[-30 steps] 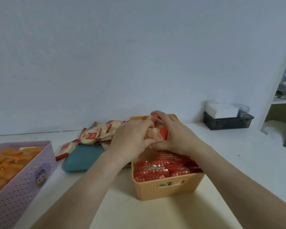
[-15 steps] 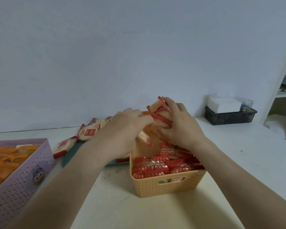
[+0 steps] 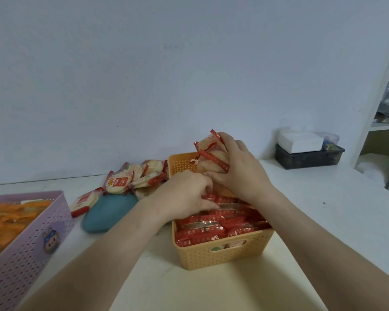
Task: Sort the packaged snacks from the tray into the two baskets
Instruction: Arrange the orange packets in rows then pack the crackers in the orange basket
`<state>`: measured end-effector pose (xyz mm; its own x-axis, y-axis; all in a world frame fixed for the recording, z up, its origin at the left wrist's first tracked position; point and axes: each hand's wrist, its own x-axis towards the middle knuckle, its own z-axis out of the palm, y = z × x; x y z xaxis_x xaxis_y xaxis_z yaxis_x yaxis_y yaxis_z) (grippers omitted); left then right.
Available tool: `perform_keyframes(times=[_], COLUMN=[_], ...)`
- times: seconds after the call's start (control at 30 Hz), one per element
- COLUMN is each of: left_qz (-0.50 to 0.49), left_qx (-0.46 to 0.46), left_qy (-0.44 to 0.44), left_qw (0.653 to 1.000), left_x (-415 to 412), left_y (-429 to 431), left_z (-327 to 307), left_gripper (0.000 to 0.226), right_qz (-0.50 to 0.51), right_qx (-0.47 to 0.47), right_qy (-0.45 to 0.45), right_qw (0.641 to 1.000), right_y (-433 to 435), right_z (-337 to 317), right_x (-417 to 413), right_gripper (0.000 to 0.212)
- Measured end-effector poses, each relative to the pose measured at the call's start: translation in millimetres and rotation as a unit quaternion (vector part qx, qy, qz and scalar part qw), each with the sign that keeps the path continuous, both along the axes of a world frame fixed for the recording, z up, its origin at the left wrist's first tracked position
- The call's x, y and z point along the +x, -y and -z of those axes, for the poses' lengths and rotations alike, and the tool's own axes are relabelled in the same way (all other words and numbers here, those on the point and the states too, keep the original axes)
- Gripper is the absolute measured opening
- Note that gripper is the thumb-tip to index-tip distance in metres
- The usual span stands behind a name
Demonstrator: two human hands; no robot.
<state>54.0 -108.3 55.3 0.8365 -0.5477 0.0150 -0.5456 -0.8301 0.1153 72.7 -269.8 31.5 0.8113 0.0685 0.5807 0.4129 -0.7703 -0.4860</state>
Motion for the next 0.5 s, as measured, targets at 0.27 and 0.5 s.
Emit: perform_keyframes(times=[0.27, 0.5], left_qz=[-0.068, -0.089], left_qx=[-0.241, -0.251], left_qy=[0.080, 0.138], left_qw=[0.965, 0.954], left_x=[3.4, 13.1], left_y=[-17.6, -11.3], left_z=[-9.7, 12.9], left_gripper=[0.038, 0.080], right_qz=[-0.032, -0.138], right_qx=[0.012, 0.085], right_qy=[-0.036, -0.145], right_qw=[0.999, 0.976], right_y=[0.3, 9.7], right_z=[3.7, -11.7], right_x=[5.4, -0.9], right_gripper=[0.074, 0.049])
